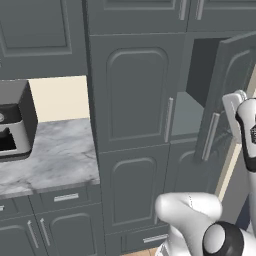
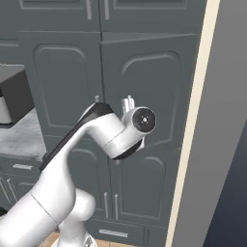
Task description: Close all open cabinet doors.
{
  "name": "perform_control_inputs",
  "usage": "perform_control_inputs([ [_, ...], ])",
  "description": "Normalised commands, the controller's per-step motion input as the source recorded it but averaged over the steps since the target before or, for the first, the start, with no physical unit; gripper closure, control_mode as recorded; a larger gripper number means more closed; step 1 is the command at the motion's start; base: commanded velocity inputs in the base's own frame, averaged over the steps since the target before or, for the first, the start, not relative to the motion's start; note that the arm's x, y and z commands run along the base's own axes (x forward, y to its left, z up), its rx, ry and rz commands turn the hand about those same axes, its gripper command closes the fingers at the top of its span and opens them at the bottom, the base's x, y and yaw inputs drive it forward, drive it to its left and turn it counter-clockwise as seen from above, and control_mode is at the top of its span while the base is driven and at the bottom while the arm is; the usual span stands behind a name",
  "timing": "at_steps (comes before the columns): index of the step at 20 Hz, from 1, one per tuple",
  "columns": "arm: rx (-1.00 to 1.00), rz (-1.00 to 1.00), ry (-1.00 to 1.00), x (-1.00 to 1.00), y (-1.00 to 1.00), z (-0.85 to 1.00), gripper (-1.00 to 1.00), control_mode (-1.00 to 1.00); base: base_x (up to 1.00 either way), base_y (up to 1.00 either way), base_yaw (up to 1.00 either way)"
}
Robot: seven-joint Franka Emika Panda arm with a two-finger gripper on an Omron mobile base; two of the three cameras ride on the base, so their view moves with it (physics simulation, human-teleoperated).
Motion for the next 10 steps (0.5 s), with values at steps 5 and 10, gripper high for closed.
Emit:
perform_control_inputs([
  [5,0.0,0.0,0.0,0.74,0.57,-0.23,-1.0,-1.0,0.0,0.0,0.0],
  [10,0.0,0.0,-0.03,0.74,0.41,-0.24,-1.0,-1.0,0.0,0.0,0.0],
])
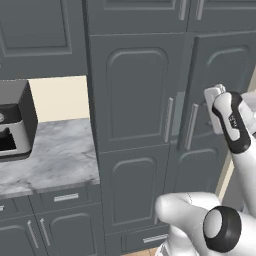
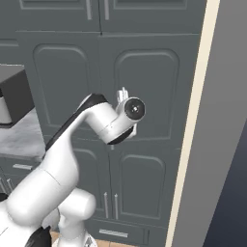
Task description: Close all open cabinet doors.
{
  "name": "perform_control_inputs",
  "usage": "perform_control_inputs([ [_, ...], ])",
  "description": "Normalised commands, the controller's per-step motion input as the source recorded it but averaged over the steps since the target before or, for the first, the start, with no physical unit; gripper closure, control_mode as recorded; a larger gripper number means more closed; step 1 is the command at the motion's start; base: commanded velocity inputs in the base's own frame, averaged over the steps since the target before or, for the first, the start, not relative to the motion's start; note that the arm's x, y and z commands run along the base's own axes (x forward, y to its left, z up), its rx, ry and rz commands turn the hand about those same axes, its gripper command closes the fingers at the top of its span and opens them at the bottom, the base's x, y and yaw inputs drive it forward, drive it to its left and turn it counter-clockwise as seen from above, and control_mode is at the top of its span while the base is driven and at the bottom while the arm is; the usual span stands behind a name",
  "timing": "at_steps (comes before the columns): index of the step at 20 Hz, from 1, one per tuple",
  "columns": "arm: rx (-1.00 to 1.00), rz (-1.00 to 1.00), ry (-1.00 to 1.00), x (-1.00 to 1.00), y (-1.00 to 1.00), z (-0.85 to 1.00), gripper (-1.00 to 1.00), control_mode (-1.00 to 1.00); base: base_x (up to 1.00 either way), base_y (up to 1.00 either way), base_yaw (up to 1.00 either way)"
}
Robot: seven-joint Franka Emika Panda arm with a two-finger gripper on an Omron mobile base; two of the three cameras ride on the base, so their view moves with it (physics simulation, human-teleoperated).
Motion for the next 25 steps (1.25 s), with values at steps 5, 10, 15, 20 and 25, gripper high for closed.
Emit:
perform_control_inputs([
  [5,0.0,0.0,-0.05,0.69,0.26,-0.22,-1.0,-1.0,0.0,0.0,0.0],
  [10,0.0,-0.01,-0.02,0.61,0.1,-0.18,-1.0,-1.0,0.0,0.0,0.0],
  [15,0.0,-0.04,0.0,0.4,-0.07,-0.09,-1.0,-1.0,0.0,0.0,0.0],
  [20,0.0,-0.04,0.0,0.4,-0.12,-0.17,-1.0,-1.0,0.0,0.0,0.0],
  [25,0.0,-0.06,0.0,0.03,-0.18,-0.17,-1.0,-1.0,0.0,0.0,0.0],
])
